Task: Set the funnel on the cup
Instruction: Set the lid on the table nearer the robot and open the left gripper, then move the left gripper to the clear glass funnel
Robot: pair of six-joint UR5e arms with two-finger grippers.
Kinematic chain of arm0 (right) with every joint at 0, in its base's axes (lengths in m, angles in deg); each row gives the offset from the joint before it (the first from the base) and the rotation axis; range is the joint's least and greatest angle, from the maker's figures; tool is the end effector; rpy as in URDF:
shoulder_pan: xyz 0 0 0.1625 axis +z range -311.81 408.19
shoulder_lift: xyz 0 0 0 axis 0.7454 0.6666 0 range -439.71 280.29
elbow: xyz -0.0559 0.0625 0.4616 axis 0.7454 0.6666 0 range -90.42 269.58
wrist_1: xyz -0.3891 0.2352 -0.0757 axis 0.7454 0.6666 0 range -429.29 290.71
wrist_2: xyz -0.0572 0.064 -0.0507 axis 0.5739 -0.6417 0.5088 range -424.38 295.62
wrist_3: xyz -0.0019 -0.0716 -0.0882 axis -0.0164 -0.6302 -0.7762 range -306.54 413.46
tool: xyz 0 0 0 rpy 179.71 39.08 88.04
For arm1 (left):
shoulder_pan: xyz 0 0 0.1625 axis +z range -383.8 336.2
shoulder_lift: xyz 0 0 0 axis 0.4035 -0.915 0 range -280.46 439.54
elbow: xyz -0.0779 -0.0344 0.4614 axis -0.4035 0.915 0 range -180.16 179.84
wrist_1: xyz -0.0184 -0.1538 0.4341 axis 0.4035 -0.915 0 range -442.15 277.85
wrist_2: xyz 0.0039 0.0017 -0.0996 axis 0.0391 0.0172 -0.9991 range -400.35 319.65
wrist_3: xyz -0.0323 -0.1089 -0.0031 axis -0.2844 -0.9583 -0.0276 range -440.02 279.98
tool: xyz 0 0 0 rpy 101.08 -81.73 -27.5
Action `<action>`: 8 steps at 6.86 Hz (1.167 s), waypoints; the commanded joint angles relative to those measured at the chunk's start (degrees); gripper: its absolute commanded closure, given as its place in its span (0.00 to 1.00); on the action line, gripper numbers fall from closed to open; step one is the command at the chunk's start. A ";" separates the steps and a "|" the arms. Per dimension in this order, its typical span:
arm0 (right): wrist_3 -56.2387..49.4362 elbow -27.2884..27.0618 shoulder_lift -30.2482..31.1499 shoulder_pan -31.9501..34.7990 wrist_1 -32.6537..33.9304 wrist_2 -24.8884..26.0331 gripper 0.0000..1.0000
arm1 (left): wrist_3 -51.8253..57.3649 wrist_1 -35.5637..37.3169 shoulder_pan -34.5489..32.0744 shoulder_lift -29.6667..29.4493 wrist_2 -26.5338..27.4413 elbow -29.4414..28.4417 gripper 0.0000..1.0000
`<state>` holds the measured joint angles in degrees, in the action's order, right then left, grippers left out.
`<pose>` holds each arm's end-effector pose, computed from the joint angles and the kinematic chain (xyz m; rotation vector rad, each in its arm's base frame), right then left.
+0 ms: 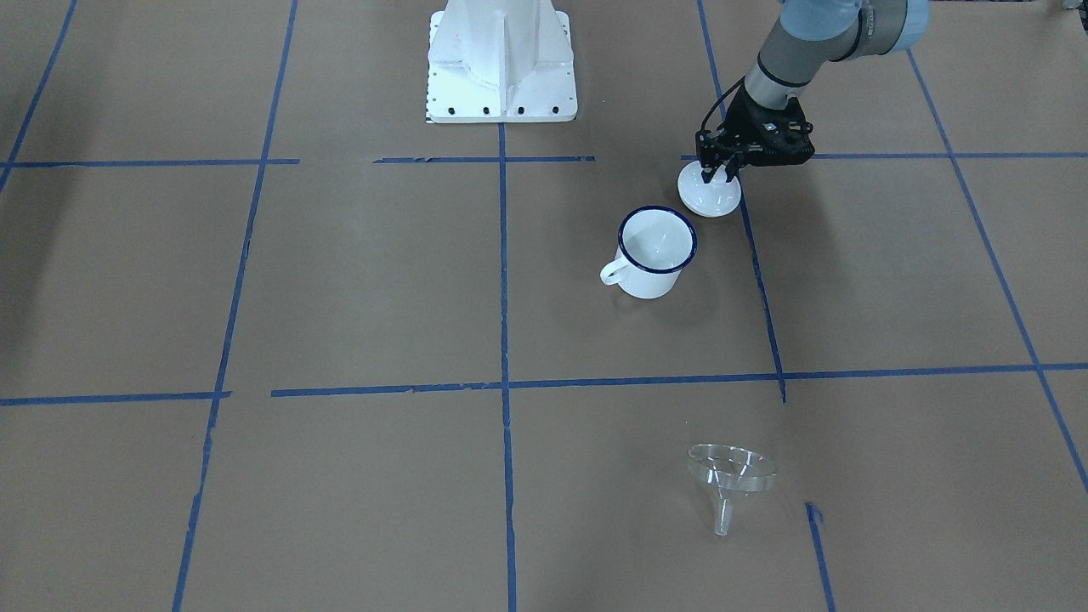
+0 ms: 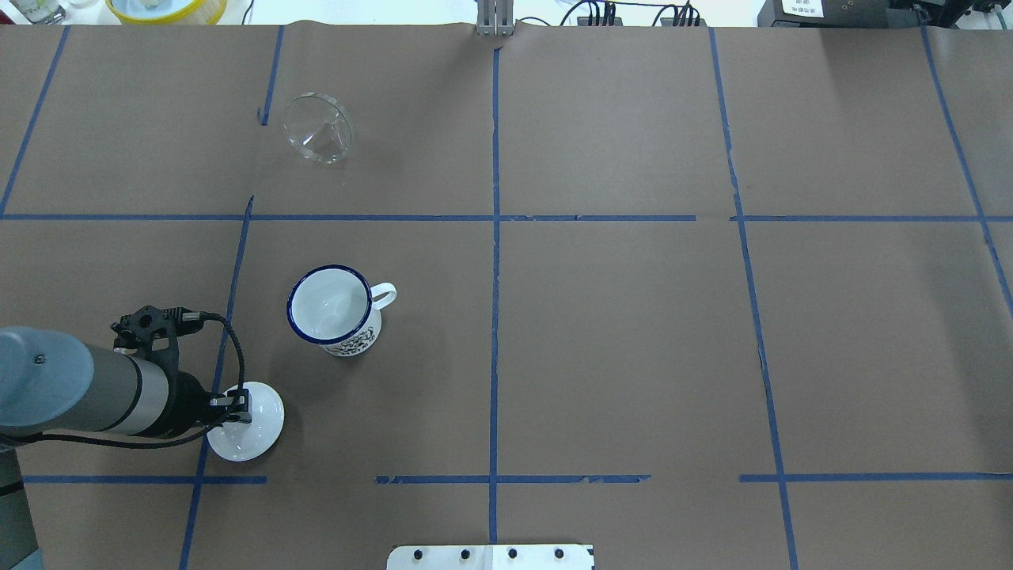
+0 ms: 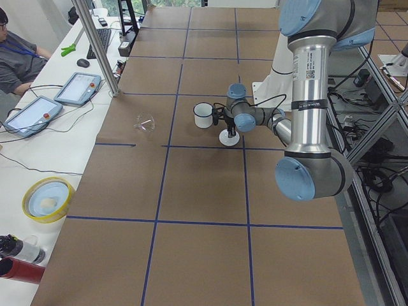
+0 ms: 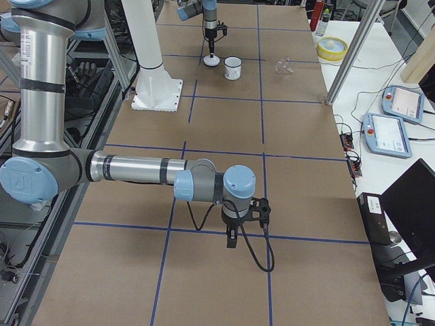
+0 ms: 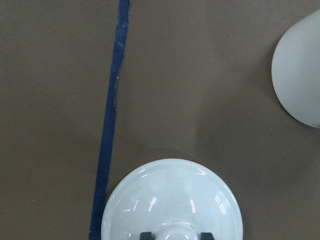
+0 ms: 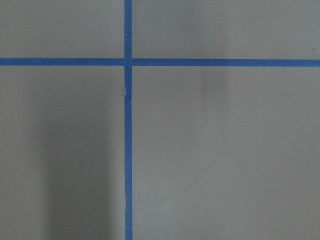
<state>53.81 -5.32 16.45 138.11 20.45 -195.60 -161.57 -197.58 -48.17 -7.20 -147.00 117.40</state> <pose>0.0576 -0.4891 0.7258 -0.0194 -0.7192 0.0109 0.4347 -0.3076 0.4437 -0.0176 0.9035 -0.1328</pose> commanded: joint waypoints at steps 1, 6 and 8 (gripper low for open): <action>0.00 -0.03 0.00 0.00 0.00 0.00 0.00 | -0.02 -0.06 -0.32 -0.26 0.73 0.65 0.00; 0.00 0.06 0.00 0.00 0.00 0.00 0.00 | -21.90 -0.76 -17.60 -11.19 3.61 2.88 0.00; 0.00 -0.03 0.00 0.00 0.00 0.00 0.00 | -38.00 -0.76 -17.64 -21.31 12.13 -5.71 0.00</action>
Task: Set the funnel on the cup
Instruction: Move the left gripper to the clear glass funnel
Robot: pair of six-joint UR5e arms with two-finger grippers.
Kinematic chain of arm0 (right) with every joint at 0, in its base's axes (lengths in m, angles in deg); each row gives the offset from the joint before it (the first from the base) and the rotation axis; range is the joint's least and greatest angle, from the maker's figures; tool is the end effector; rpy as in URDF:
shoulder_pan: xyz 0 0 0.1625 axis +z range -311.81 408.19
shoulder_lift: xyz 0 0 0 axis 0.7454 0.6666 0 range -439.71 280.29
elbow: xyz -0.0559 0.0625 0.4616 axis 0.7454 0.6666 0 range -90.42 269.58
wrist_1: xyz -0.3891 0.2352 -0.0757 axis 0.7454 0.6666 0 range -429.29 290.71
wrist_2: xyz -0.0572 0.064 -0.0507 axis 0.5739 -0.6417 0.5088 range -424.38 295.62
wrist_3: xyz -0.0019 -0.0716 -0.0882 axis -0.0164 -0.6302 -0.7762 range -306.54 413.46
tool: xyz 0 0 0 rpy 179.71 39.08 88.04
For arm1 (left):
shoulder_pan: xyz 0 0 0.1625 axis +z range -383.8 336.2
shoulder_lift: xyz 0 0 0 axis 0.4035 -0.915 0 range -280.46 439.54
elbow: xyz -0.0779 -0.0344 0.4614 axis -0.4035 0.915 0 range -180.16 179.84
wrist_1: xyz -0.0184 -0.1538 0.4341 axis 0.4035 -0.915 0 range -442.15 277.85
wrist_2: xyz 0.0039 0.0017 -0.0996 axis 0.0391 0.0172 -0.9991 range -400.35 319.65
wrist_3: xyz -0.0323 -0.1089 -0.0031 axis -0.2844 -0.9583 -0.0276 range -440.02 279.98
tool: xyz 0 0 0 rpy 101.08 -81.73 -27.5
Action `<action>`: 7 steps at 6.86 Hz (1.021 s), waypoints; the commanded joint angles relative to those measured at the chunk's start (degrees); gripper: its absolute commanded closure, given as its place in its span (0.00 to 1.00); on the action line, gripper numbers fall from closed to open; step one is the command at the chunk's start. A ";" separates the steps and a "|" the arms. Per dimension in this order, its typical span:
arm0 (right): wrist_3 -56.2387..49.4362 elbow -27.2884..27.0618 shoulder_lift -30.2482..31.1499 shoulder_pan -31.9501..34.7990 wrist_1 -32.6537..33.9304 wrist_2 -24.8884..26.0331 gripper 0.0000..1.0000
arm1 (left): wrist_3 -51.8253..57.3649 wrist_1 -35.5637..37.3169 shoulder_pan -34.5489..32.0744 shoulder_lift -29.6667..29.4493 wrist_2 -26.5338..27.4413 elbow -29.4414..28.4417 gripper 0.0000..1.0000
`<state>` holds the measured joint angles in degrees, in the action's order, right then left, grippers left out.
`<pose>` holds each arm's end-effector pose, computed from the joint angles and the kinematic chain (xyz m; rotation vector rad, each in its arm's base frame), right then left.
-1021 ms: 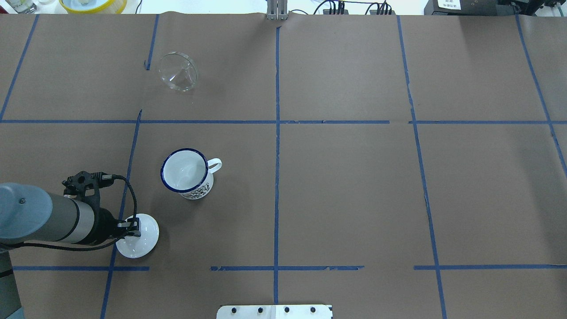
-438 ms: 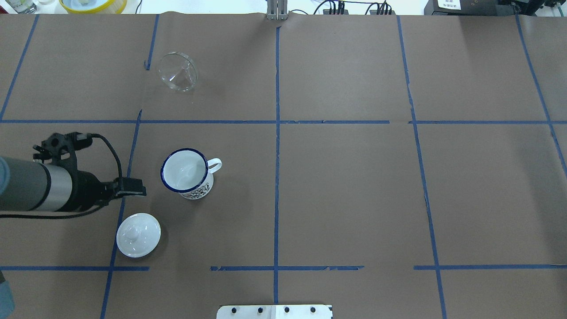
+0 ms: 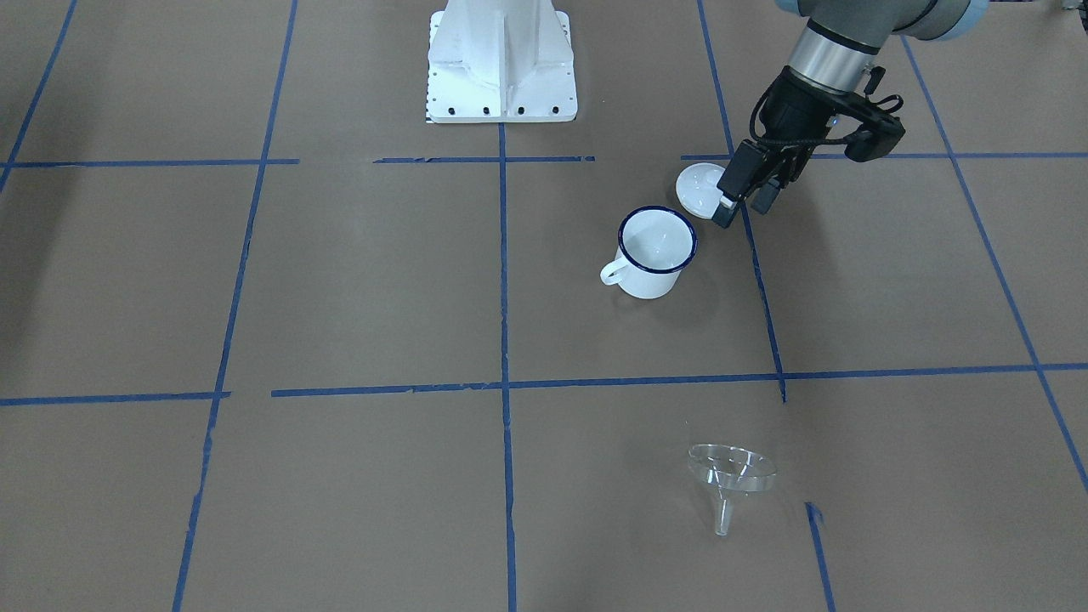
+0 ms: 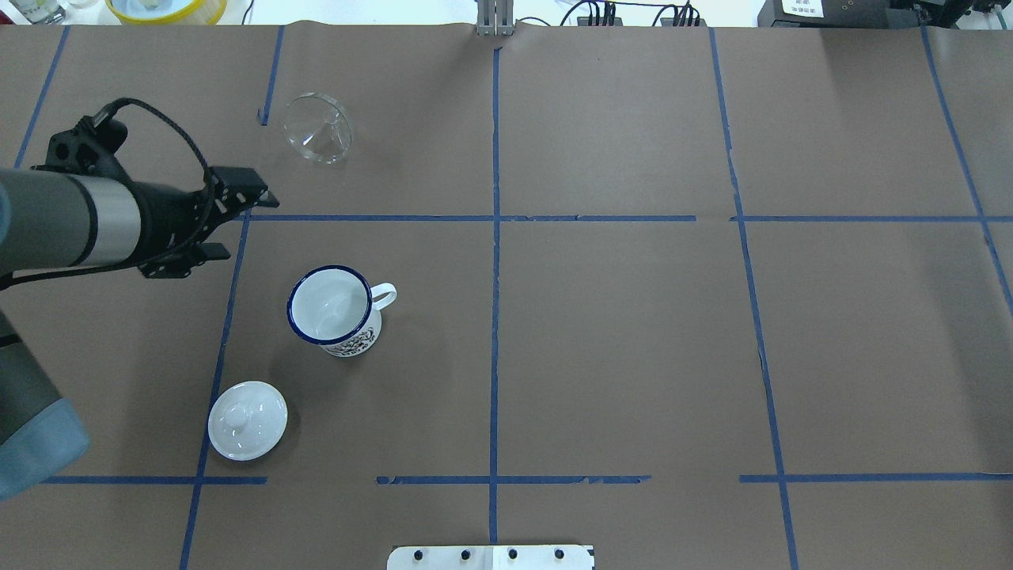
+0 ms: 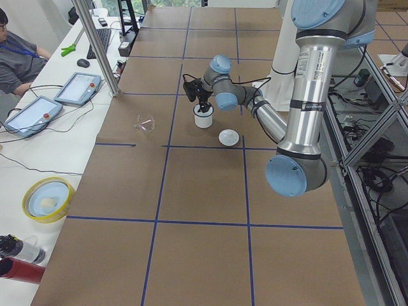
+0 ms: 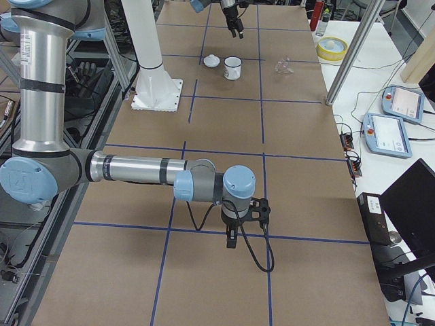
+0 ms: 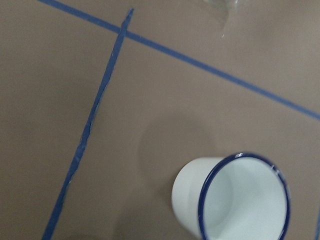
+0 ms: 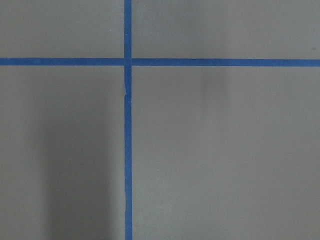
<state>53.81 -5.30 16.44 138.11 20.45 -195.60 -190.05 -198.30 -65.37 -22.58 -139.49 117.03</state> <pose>0.0576 -0.4892 0.7259 -0.0195 -0.7192 0.0110 0.3599 -0.4734 0.2977 0.0764 1.1879 -0.8601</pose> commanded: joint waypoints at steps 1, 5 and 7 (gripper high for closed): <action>0.00 -0.04 0.00 0.00 0.00 0.00 0.00 | -17.77 -0.57 -0.44 -10.59 7.96 -12.27 0.00; 0.00 -0.04 0.00 0.00 0.00 0.00 0.00 | -25.05 -19.80 -1.84 -19.85 17.38 -39.11 0.00; 0.00 -0.04 0.00 0.00 0.00 0.00 0.00 | -24.88 -24.53 -2.64 -23.88 17.48 -48.75 0.00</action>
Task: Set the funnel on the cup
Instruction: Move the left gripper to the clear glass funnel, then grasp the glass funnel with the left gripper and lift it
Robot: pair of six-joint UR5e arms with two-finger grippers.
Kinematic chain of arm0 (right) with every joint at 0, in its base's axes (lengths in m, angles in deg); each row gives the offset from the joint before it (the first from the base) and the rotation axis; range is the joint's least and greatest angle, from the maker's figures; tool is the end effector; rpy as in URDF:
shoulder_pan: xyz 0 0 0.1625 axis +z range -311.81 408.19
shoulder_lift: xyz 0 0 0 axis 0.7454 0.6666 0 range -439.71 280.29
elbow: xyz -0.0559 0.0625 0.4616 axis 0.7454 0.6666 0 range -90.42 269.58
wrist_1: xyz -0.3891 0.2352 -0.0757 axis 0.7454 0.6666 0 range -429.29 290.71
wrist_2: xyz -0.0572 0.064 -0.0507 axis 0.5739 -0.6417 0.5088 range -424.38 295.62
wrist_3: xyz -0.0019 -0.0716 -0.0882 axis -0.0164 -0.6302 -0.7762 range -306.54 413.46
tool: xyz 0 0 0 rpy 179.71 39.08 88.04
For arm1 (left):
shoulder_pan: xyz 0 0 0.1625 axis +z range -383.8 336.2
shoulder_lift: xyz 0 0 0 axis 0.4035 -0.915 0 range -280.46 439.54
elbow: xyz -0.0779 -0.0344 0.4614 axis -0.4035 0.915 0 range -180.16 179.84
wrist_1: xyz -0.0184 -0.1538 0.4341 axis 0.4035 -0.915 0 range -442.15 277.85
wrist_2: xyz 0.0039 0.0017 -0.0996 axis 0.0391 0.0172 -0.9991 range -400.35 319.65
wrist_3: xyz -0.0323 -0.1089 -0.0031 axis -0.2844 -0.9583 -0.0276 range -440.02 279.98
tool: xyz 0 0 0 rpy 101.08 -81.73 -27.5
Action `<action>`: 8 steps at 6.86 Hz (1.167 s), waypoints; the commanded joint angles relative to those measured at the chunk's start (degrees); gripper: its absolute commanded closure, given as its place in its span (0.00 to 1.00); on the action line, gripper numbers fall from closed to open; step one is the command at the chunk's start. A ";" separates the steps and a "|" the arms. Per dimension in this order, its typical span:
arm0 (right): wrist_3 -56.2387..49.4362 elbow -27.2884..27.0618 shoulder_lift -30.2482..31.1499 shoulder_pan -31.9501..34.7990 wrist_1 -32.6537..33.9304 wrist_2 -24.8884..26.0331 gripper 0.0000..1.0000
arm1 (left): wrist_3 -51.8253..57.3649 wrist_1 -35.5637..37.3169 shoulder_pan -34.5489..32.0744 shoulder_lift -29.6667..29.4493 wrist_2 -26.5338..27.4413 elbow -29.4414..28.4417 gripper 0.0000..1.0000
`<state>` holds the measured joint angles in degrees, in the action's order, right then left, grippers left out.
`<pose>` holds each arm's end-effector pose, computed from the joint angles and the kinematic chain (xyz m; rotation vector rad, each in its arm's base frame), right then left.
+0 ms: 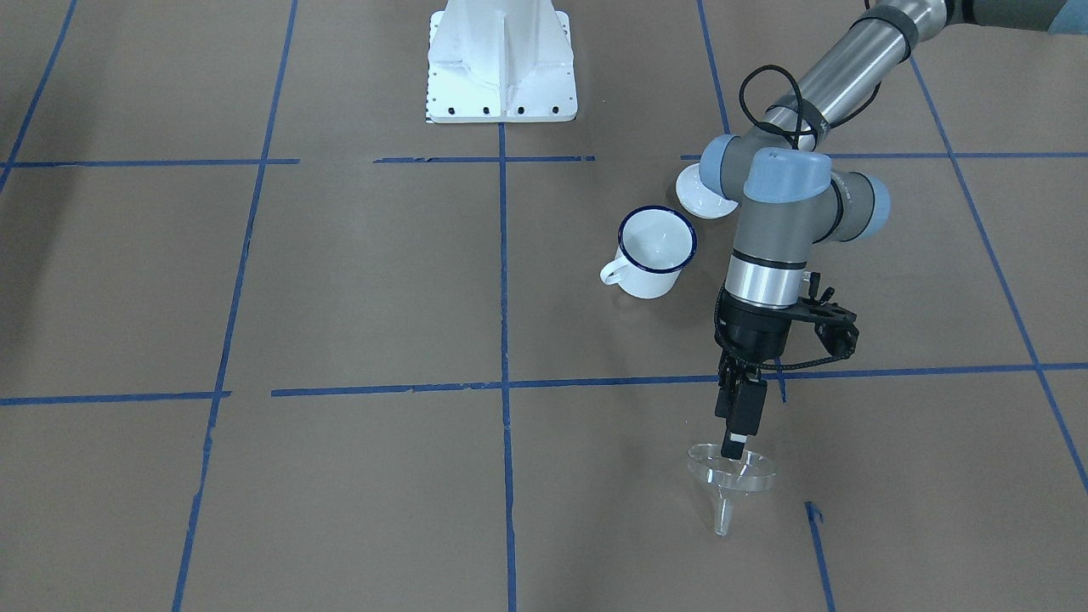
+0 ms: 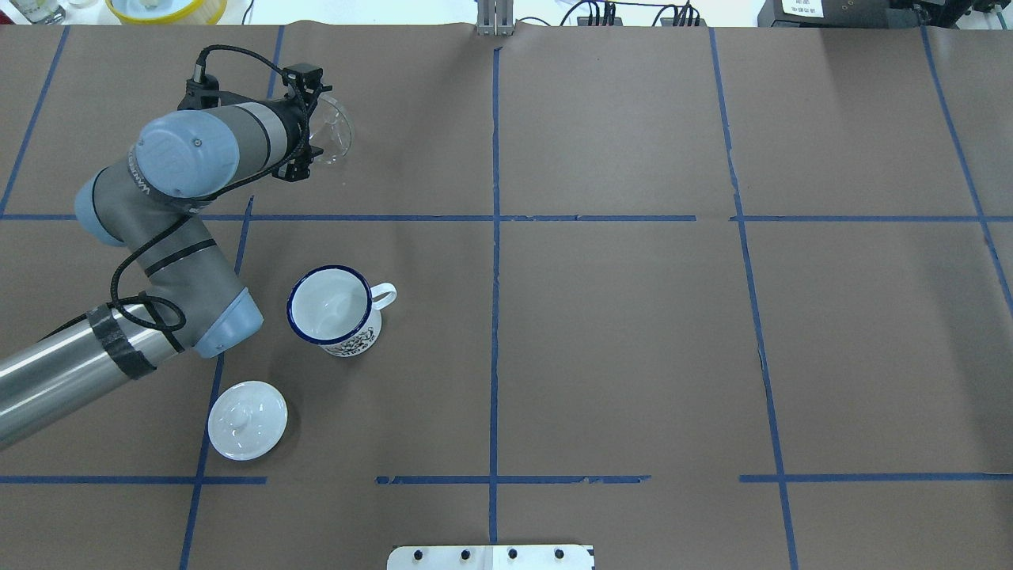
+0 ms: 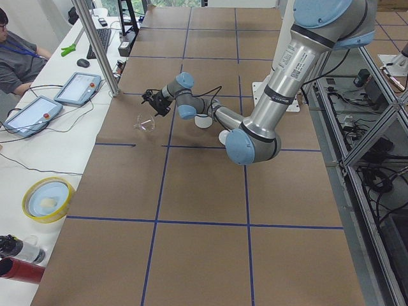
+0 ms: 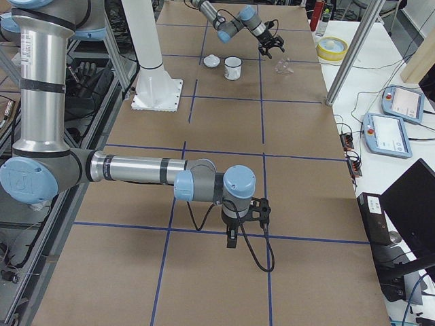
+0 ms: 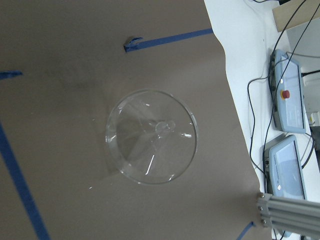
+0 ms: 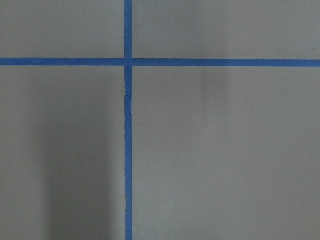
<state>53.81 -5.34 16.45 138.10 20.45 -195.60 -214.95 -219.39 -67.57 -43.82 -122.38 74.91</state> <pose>0.0575 -0.4892 0.7256 -0.0191 -0.7192 0.0106 0.4891 -0.6751 0.3704 0.1240 1.2694 -1.4369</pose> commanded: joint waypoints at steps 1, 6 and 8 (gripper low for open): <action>0.00 0.00 0.00 0.00 0.00 0.00 0.00 | 0.46 -6.70 -0.44 -3.02 0.38 -9.56 0.00; 0.00 0.00 0.00 0.00 0.00 0.00 0.00 | 0.73 -9.88 -2.45 -3.29 0.38 -9.33 1.00; 0.00 0.00 0.00 0.00 0.00 0.00 0.00 | 0.73 -10.33 -3.34 -3.29 0.38 -8.98 1.00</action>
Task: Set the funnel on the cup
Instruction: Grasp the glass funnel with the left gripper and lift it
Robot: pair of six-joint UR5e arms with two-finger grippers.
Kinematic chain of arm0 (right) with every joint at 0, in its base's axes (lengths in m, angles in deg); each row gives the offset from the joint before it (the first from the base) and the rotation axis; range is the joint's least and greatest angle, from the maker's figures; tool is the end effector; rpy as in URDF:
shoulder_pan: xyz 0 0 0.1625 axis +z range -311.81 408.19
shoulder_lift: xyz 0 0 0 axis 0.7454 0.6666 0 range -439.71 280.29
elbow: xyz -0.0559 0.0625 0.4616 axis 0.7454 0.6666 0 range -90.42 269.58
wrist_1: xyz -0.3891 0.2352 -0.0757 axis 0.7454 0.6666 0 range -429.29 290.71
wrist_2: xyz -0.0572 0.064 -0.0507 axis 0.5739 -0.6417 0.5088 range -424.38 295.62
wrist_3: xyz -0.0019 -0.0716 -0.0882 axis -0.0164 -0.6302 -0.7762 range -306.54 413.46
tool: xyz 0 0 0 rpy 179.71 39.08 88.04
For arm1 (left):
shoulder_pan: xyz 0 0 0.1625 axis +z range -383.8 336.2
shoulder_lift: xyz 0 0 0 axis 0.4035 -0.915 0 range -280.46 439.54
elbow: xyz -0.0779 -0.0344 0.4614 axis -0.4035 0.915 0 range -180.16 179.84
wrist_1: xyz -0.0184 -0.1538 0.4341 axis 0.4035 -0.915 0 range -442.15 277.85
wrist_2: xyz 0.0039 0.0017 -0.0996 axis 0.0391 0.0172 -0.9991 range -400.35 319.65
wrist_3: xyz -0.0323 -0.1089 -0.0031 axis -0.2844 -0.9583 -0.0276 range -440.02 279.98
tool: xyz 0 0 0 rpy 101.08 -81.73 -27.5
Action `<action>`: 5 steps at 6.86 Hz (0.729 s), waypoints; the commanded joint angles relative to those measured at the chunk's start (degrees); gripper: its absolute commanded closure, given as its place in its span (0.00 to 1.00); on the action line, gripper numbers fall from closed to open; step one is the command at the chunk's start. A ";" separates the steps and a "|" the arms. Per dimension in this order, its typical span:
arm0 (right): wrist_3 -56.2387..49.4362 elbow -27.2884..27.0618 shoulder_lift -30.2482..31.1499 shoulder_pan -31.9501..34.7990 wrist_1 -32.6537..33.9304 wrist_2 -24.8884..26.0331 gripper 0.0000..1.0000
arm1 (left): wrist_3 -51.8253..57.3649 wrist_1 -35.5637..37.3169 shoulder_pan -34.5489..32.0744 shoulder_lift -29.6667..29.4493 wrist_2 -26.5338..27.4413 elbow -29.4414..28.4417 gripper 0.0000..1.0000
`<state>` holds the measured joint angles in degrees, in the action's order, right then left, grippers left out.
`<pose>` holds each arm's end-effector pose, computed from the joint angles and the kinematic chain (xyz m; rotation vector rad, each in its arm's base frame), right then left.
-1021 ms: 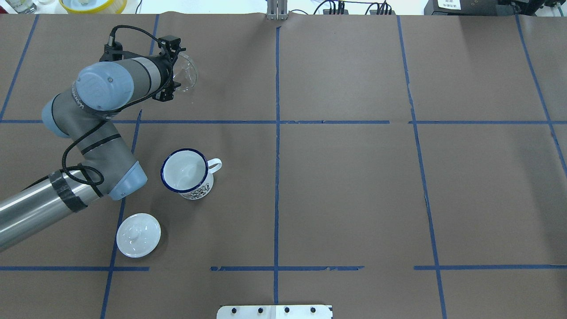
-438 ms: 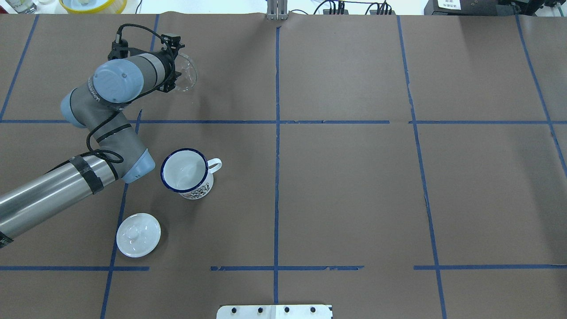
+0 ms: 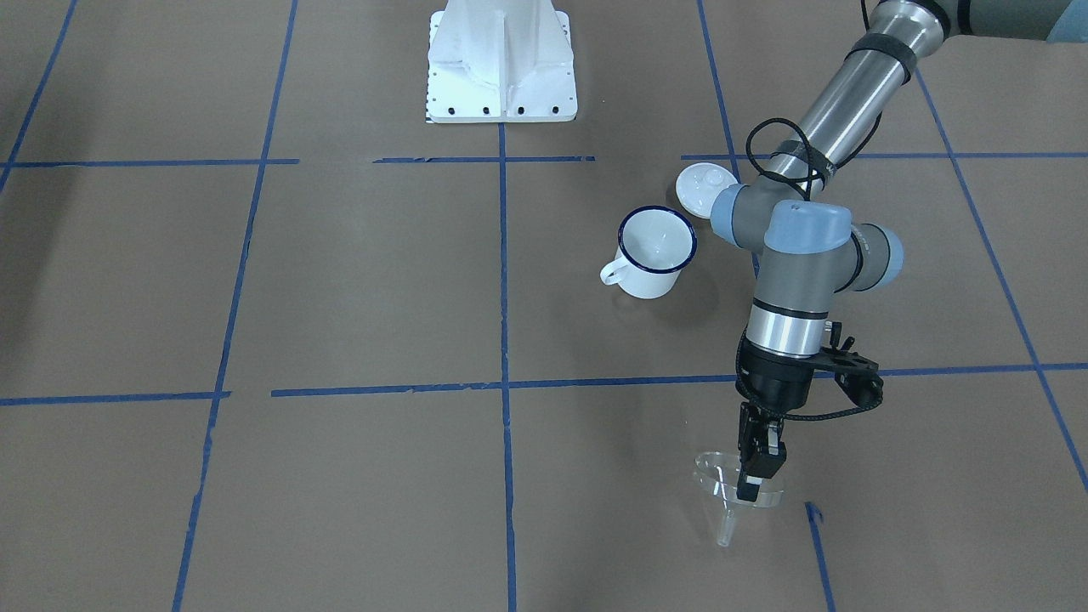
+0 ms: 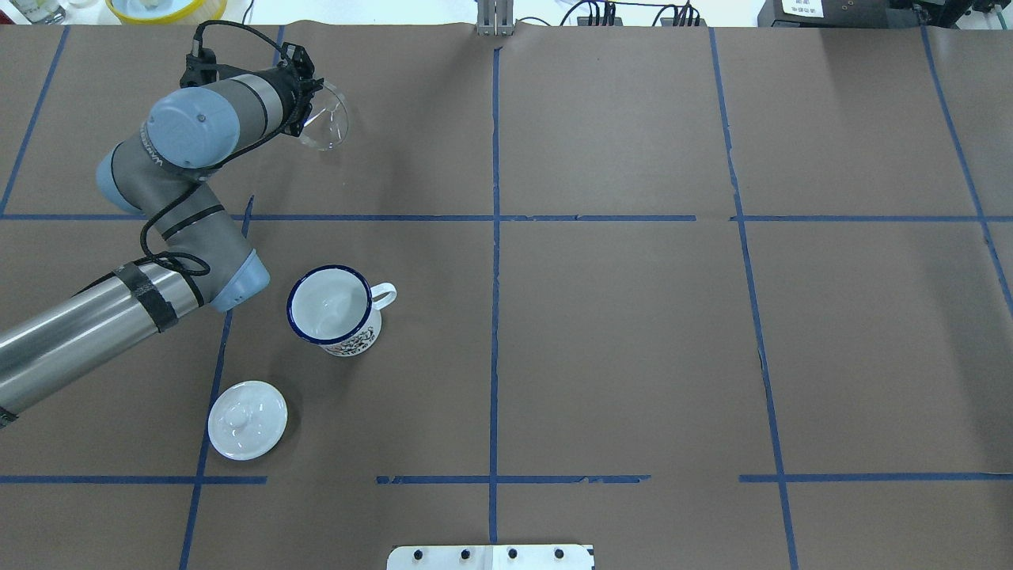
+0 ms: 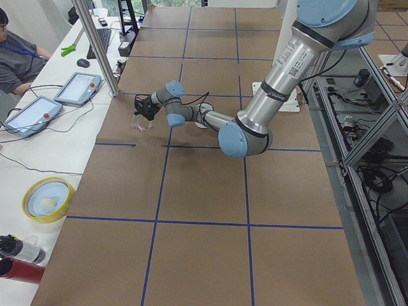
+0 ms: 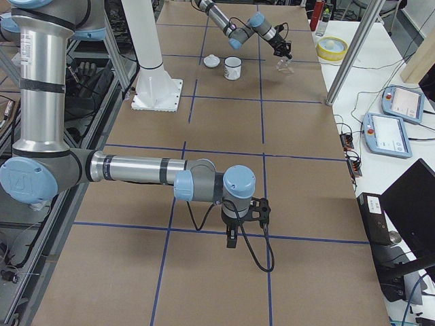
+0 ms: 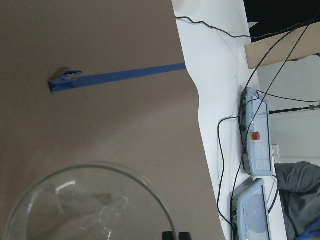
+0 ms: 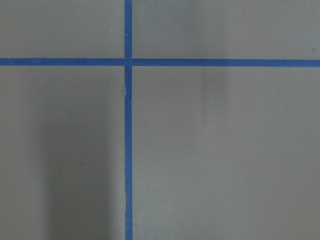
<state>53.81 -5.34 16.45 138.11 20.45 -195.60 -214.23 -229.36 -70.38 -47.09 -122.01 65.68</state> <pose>0.0576 -0.4892 0.7256 -0.0190 -0.7192 0.0108 0.4759 -0.7210 0.3893 0.1694 1.3482 -1.4516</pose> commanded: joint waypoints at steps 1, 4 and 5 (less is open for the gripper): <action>0.00 0.09 0.00 0.00 0.00 0.00 0.00 | -0.09 -0.27 -1.65 -0.01 -0.17 2.95 1.00; 0.00 0.00 0.00 0.00 0.00 0.00 0.00 | 3.05 9.69 -5.61 0.16 -12.77 18.03 1.00; 0.00 0.00 0.00 0.00 0.00 0.00 0.00 | 6.55 19.41 -6.14 0.42 -15.18 26.62 1.00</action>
<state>53.81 -5.34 16.45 138.11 20.45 -195.60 -211.20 -219.49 -75.51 -46.93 -132.84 83.30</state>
